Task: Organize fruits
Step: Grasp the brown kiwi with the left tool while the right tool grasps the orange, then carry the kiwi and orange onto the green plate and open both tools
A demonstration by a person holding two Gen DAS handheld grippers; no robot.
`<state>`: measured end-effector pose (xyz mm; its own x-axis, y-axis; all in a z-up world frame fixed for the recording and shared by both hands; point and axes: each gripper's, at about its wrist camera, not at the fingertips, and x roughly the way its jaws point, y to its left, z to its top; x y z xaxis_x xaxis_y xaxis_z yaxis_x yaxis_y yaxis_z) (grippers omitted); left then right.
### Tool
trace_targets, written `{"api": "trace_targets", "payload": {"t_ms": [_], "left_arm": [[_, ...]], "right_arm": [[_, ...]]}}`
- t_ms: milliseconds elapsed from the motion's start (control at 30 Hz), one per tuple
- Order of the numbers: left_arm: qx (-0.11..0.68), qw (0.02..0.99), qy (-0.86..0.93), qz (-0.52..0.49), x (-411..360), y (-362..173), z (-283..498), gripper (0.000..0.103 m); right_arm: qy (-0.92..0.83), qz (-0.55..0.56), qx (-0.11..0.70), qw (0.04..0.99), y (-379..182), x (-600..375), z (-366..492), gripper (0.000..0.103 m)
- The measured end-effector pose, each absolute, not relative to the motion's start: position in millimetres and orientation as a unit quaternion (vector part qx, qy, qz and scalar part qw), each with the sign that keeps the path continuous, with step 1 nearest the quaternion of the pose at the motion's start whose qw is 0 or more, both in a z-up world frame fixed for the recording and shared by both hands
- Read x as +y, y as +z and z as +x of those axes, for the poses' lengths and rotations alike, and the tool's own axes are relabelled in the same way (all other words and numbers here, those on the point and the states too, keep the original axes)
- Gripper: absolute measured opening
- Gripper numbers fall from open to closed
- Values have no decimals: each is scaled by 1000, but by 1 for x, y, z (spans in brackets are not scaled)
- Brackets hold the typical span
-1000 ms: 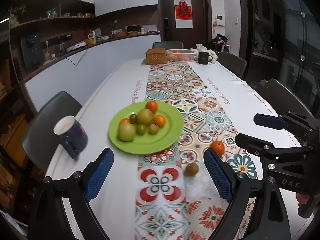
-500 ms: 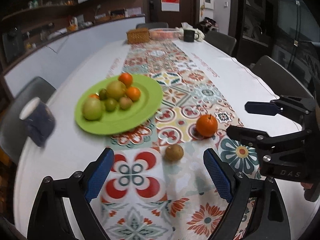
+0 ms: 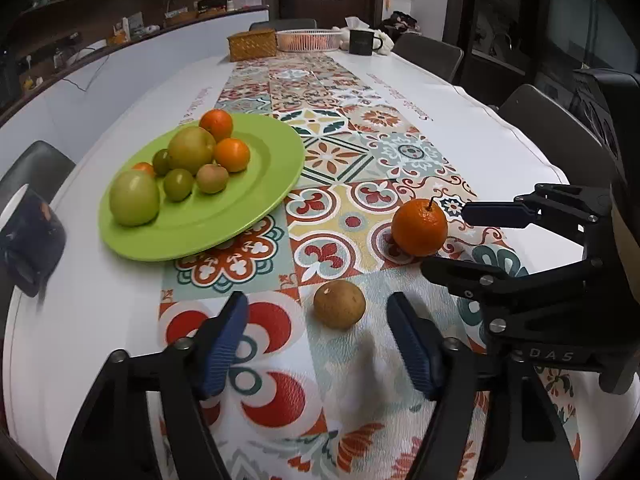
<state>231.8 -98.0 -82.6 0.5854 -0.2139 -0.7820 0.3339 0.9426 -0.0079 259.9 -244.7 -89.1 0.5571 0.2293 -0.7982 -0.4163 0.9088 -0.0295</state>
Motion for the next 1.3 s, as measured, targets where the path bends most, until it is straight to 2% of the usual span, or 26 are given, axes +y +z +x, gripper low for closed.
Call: {"api": "trace_targets", "payload": {"t_ms": [367, 433, 467, 533, 933, 1300], "left_arm": [[443, 877, -171, 74, -106, -92, 237, 29], [442, 877, -170, 77, -107, -92, 237, 29], [442, 878, -170, 77, -107, -92, 237, 29], [442, 878, -170, 73, -106, -92, 237, 29], [433, 884, -163, 61, -102, -82, 232, 29], [400, 903, -146, 58, -89, -50, 212, 29]], "right_arm": [[186, -92, 436, 876, -98, -241, 274, 57], [187, -92, 438, 875, -100, -239, 276, 52], [187, -92, 440, 874, -102, -239, 276, 45], [189, -91, 440, 873, -103, -238, 275, 41], [186, -83, 432, 878, -99, -239, 269, 41], [191, -77, 398, 894, -66, -234, 249, 41]]}}
